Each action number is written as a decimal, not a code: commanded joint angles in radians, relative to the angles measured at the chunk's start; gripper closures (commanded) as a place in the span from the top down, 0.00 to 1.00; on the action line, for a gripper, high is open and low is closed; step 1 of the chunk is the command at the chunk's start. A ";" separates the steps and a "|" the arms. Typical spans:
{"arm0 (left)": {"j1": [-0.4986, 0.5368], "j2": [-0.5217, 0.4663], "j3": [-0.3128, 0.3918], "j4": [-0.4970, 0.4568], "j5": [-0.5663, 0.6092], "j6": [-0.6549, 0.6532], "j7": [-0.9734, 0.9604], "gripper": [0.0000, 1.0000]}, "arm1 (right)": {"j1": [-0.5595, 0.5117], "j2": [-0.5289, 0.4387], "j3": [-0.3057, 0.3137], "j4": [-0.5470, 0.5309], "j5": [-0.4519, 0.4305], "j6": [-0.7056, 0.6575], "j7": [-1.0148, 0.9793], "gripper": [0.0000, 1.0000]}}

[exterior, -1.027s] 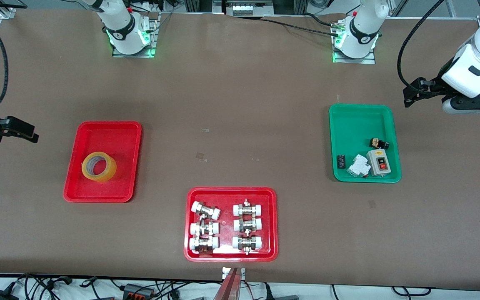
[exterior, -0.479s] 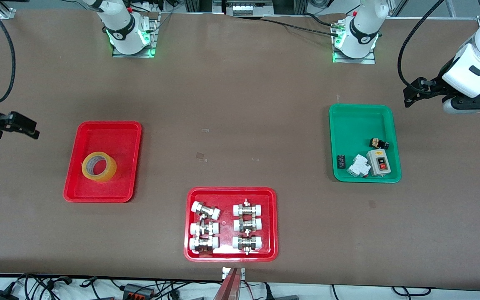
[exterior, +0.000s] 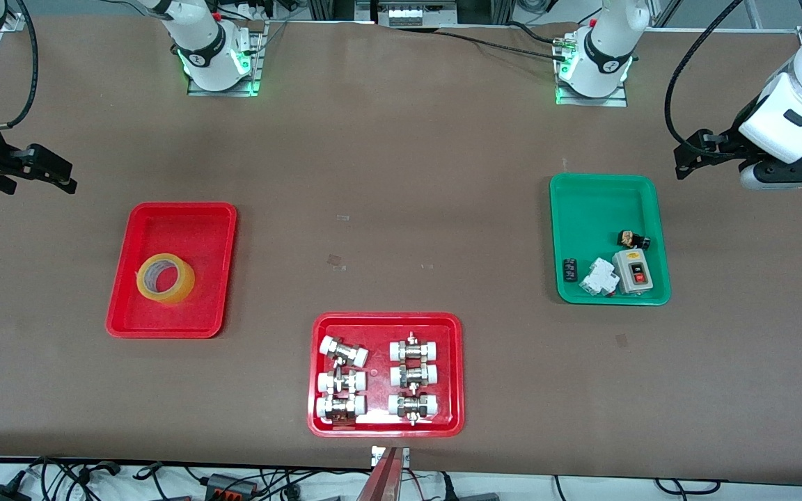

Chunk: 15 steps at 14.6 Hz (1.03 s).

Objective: Left arm passes tape to right arm into tray

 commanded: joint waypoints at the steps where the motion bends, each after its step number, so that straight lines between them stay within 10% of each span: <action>1: 0.004 -0.006 -0.001 0.011 0.015 -0.009 0.017 1.00 | -0.007 -0.012 0.006 -0.014 -0.004 0.000 0.004 1.00; 15: 0.007 -0.006 0.005 0.011 0.014 -0.017 0.029 1.00 | 0.008 -0.018 -0.008 -0.020 0.000 0.006 0.007 1.00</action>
